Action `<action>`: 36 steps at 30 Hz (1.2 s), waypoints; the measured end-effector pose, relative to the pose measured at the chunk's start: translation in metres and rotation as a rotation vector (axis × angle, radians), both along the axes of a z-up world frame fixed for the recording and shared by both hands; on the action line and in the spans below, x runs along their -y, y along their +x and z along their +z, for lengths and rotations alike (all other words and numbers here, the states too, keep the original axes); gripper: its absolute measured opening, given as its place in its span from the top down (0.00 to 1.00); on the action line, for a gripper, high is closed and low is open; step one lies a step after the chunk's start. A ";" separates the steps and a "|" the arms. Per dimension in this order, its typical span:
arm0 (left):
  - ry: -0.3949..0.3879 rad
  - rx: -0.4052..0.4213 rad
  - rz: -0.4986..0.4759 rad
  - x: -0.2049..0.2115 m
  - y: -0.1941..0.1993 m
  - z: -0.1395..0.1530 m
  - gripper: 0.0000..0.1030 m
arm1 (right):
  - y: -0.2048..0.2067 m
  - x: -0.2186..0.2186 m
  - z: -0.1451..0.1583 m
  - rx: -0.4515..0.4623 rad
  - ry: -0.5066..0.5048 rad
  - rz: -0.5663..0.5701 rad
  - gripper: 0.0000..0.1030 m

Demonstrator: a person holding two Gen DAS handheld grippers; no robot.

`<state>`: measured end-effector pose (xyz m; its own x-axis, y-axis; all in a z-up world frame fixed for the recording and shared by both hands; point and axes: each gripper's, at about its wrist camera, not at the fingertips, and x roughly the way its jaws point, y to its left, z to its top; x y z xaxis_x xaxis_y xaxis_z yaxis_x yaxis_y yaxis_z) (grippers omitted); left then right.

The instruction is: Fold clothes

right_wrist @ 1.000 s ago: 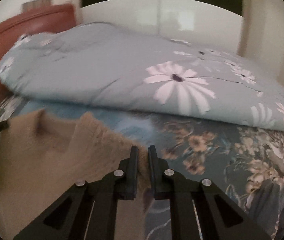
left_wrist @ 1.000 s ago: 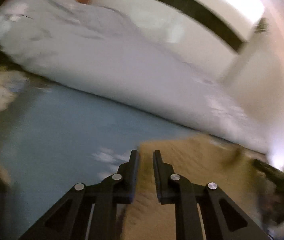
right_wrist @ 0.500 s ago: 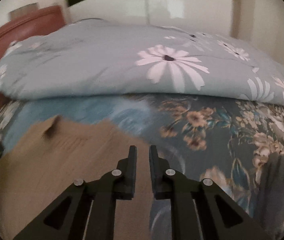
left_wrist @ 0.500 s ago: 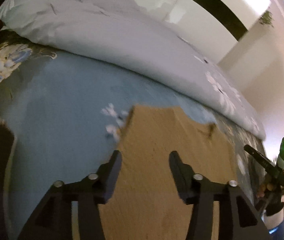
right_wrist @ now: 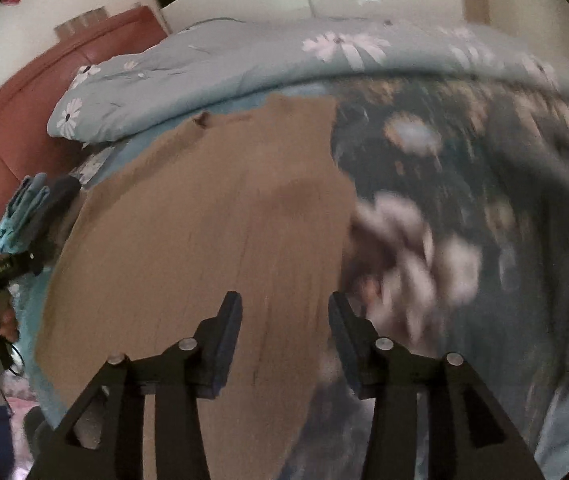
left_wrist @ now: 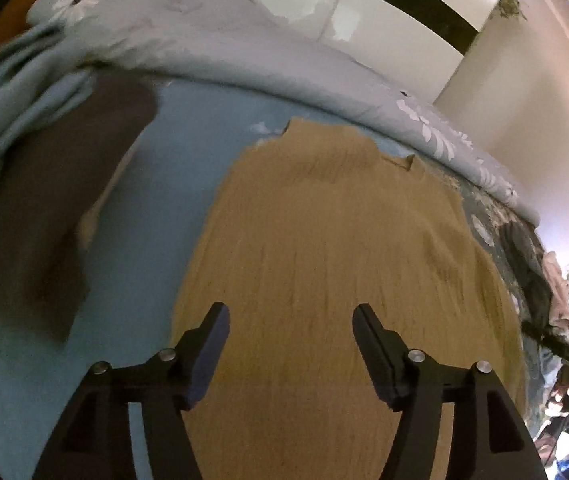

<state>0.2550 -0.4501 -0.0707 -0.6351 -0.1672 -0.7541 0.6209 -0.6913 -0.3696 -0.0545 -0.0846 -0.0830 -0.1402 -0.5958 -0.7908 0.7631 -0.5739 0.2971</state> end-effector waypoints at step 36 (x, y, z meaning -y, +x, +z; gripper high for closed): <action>0.180 -0.077 0.098 -0.040 0.109 -0.041 0.86 | 0.065 -0.074 -0.032 0.338 -0.244 -0.104 0.90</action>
